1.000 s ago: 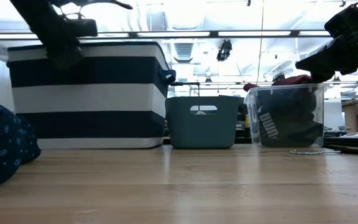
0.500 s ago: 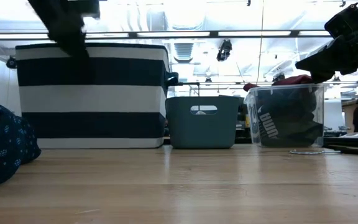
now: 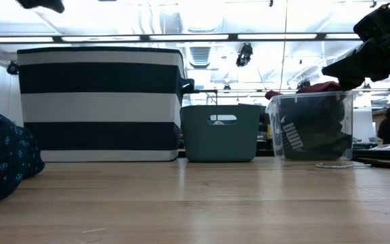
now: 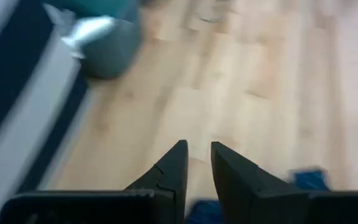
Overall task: Pick & Place Cloths
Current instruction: Put the dark blue polo shirt into the blue bin
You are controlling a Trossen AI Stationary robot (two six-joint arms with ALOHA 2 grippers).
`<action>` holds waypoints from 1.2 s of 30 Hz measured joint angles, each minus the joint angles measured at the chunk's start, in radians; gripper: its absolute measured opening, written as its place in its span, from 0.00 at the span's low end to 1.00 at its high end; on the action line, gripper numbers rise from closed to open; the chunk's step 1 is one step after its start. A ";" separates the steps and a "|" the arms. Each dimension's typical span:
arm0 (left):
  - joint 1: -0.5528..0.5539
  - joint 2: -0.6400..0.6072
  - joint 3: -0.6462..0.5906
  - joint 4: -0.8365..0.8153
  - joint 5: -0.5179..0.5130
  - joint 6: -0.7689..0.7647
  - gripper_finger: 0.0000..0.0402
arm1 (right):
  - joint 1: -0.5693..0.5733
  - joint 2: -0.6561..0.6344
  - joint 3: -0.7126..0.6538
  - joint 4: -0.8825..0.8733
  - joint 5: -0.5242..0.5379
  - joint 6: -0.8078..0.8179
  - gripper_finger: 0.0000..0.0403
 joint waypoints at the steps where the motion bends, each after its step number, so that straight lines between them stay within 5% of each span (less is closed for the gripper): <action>1: -0.032 0.009 0.000 0.001 -0.001 -0.040 0.20 | 0.000 0.000 0.000 0.000 0.000 0.000 0.02; 10: -0.116 0.156 0.000 0.058 0.107 -0.195 0.56 | 0.000 0.000 0.000 0.000 0.000 0.000 0.02; 18: -0.117 0.352 -0.001 0.052 0.539 -0.360 0.87 | 0.000 0.000 0.000 0.000 0.000 -0.001 0.02; 31: -0.143 0.617 0.002 0.055 0.617 -0.351 0.92 | 0.000 0.000 0.000 0.000 0.000 -0.001 0.02; 36: -0.142 0.696 0.003 0.066 0.612 -0.305 0.84 | 0.000 0.000 0.000 0.000 0.000 -0.001 0.02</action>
